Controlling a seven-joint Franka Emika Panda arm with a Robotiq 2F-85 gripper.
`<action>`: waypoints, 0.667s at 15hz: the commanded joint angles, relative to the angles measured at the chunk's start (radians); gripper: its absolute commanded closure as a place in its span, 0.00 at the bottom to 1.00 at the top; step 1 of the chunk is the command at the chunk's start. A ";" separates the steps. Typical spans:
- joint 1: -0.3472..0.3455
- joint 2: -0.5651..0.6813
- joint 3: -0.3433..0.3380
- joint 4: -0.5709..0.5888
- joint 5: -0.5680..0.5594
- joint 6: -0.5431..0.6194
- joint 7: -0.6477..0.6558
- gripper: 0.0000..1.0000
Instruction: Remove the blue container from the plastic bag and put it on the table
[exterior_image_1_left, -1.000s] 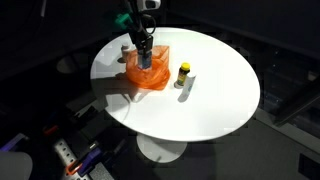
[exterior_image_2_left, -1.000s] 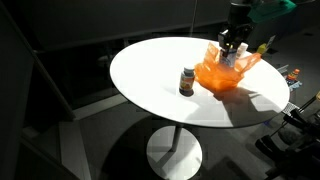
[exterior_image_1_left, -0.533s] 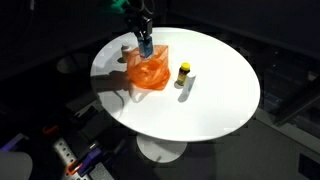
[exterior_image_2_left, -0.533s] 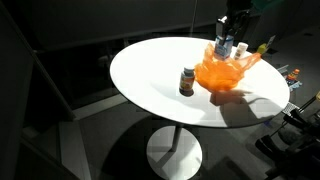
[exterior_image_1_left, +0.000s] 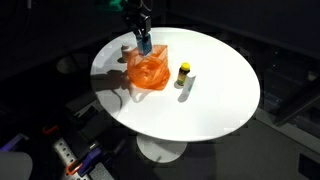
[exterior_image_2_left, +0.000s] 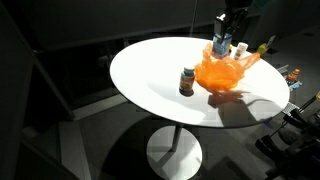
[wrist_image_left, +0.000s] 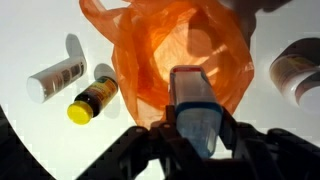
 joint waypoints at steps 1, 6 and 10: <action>-0.010 -0.008 0.012 -0.006 -0.018 0.002 0.004 0.81; 0.016 -0.042 0.020 -0.025 -0.120 0.016 0.045 0.81; 0.030 -0.059 0.036 -0.033 -0.198 0.040 0.074 0.81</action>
